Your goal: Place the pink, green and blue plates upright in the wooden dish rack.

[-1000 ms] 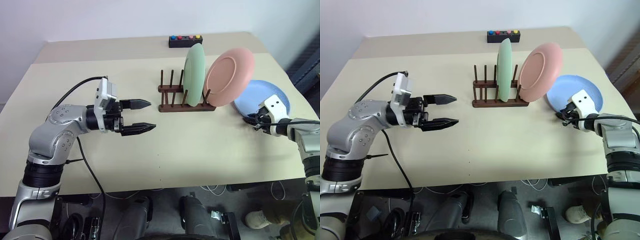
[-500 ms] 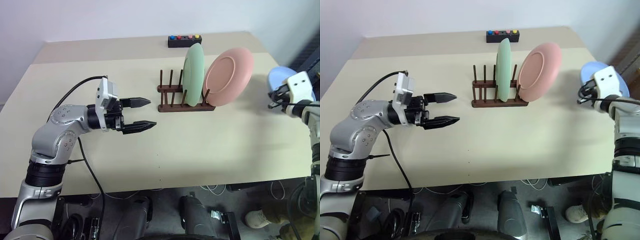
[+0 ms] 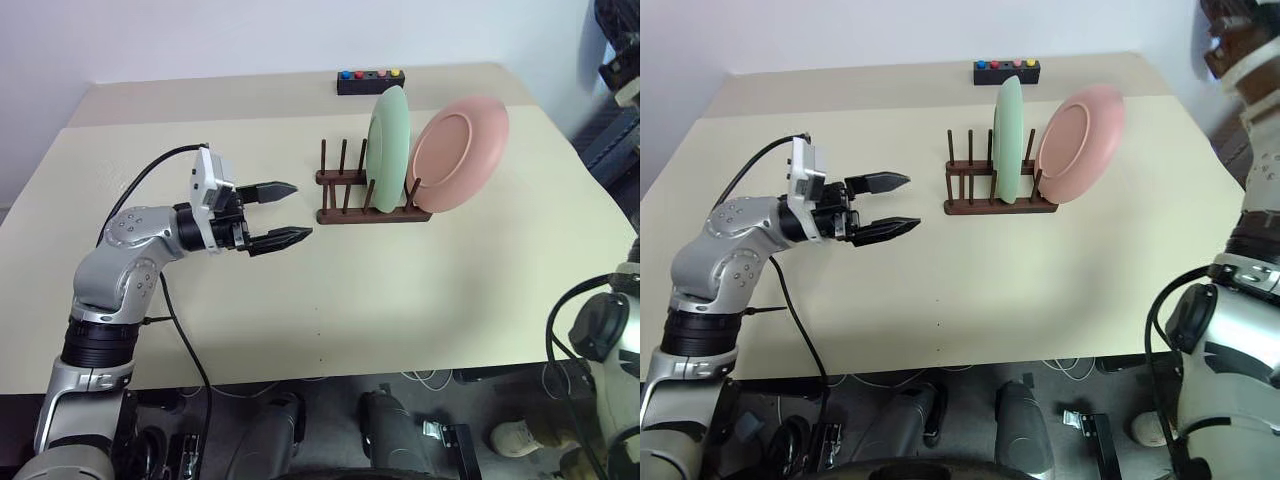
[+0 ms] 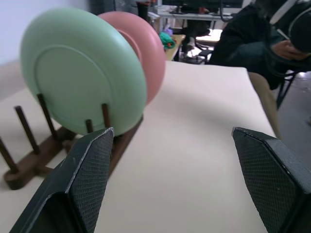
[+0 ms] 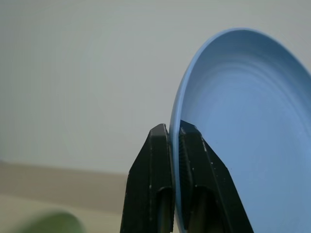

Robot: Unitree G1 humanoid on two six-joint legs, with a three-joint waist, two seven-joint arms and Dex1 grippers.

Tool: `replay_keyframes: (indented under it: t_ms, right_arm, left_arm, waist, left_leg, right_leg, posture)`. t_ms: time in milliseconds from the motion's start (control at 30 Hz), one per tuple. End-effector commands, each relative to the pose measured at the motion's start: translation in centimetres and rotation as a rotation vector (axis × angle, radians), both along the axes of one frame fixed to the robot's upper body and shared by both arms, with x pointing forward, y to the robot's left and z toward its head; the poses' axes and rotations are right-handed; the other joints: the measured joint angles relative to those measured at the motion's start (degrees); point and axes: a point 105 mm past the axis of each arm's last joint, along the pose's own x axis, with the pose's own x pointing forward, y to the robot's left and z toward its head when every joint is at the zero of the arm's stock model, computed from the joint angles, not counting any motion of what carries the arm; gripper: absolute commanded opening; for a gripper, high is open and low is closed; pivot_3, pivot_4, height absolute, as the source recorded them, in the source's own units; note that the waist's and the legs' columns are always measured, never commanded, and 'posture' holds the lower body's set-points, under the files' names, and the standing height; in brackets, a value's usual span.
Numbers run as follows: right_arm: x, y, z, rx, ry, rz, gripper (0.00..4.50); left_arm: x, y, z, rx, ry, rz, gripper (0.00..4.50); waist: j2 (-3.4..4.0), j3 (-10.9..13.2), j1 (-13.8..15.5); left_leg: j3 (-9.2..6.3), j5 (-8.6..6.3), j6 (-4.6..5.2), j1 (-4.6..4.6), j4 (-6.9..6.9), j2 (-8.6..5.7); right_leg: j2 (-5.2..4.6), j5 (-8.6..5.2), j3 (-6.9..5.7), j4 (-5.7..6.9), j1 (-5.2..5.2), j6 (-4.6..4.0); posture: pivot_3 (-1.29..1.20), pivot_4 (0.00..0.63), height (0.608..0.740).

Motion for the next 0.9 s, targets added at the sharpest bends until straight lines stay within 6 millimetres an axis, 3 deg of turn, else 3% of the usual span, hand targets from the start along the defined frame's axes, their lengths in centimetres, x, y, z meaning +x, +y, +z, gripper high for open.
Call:
replay_keyframes:
  t_ms: [33, 167, 333, 433, 533, 767, 900]
  right_arm:
    - [-3.9, 4.5, 5.3, 0.039, -0.181, 0.221, 0.05]
    - [-5.0, 8.3, 6.5, 0.142, -0.188, 0.429, 0.05]
    - [-5.6, 11.5, 6.1, 0.199, -0.150, 0.591, 0.05]
    - [-5.3, 12.8, 5.3, 0.314, -0.098, 0.703, 0.05]
    - [-5.2, 14.4, 3.9, 0.329, -0.043, 0.773, 0.05]
    - [-4.6, 15.7, 2.5, 0.441, 0.031, 0.878, 0.05]
    - [-4.4, 17.6, 1.0, 0.450, 0.081, 0.921, 0.05]
  left_arm:
    - [0.7, 1.1, 2.0, -0.042, -0.109, 0.079, 4.01]
    - [0.9, 1.7, 1.9, -0.049, -0.123, 0.117, 4.01]
    - [0.9, 2.3, 1.6, -0.042, -0.133, 0.163, 4.01]
    - [0.9, 3.1, 1.5, -0.038, -0.143, 0.204, 4.01]
    - [0.8, 3.8, 1.4, -0.041, -0.138, 0.237, 4.01]
    - [0.3, 4.5, 1.3, -0.044, -0.131, 0.277, 4.01]
    - [0.2, 4.5, 1.3, -0.049, -0.131, 0.282, 4.01]
  waist:
    - [0.00, 0.0, -0.2]
    - [0.00, 0.0, -0.1]
    - [-0.01, 0.0, 0.1]
    - [-0.01, 0.0, 0.0]
    - [0.00, 0.0, -0.2]
    - [0.01, 0.0, -0.2]
    - [0.02, 0.0, -0.3]
  left_leg:
    - [0.00, 0.00, -0.01, 0.00, -0.01, 0.01]
    - [-0.03, 0.00, -0.01, 0.00, -0.04, 0.02]
    - [-0.04, -0.09, 0.16, -0.02, 0.00, 0.00]
    - [-0.04, -0.09, 0.16, -0.03, -0.01, 0.00]
    - [-0.05, -0.09, 0.16, -0.02, -0.02, 0.02]
    - [-0.05, -0.09, 0.16, -0.02, -0.04, 0.01]
    - [-0.05, -0.09, 0.17, -0.02, -0.04, 0.02]
  right_leg:
    - [-0.01, 0.00, 0.01, 0.02, -0.03, 0.00]
    - [0.00, 0.00, 0.01, 0.04, -0.06, -0.01]
    - [-0.02, 0.01, 0.01, 0.03, -0.05, -0.01]
    - [-0.01, 0.01, 0.01, 0.06, -0.09, -0.01]
    - [0.00, 0.02, 0.02, 0.09, -0.11, -0.03]
    - [0.02, 0.02, 0.02, 0.10, -0.13, -0.03]
    - [0.03, 0.02, 0.02, 0.10, -0.13, -0.03]
  posture:
    - [0.00, 0.150, 0.740]
    - [0.00, 0.150, 0.740]
    - [0.00, 0.150, 0.740]
    - [0.00, 0.150, 0.740]
    - [0.00, 0.150, 0.740]
    - [0.00, 0.150, 0.740]
    - [0.00, 0.150, 0.740]
